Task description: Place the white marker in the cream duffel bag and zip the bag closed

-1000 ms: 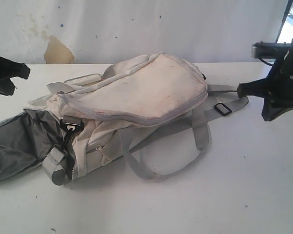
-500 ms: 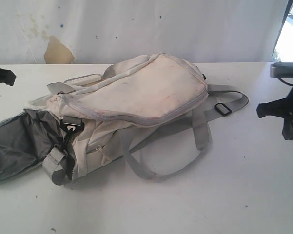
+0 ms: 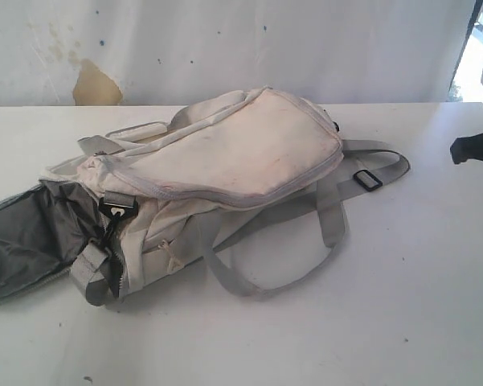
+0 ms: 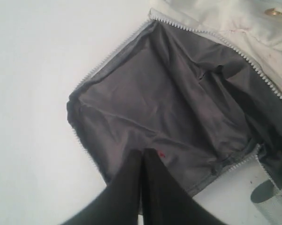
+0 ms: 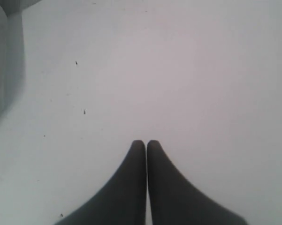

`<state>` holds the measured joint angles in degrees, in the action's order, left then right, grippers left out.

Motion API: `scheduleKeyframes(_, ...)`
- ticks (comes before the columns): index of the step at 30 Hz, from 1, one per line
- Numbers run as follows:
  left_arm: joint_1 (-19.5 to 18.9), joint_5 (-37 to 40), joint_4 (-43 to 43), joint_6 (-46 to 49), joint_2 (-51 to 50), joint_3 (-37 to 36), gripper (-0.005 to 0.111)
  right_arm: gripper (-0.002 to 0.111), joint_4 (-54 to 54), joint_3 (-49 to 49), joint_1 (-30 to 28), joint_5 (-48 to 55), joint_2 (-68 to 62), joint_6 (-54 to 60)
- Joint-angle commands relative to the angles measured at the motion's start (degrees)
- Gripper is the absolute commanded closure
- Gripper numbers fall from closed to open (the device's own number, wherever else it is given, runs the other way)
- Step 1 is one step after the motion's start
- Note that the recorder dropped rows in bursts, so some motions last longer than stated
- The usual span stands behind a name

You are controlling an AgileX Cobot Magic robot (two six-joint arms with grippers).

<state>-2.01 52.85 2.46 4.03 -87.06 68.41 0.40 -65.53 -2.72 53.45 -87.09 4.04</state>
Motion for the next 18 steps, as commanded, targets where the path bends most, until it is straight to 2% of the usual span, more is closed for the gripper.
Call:
scheduleKeyframes(1, 0.1, -0.3, 0.4, -0.8, 3.4, 0.3, 0.107, 0.108, -0.4, 0.4, -0.3, 0.2, 2.2, 0.7)
scheduleKeyframes(10, 0.1, 1.8, -3.6, -1.0, 15.4, 0.3, 0.107, 0.108, -0.4, 0.4, -0.3, 0.5, 11.5, 0.7)
scheduleKeyframes(18, 0.1, 2.7, -5.6, -1.3, 28.8, 0.3, 0.107, 0.108, -0.4, 0.4, -0.3, 0.9, 25.3, 0.7)
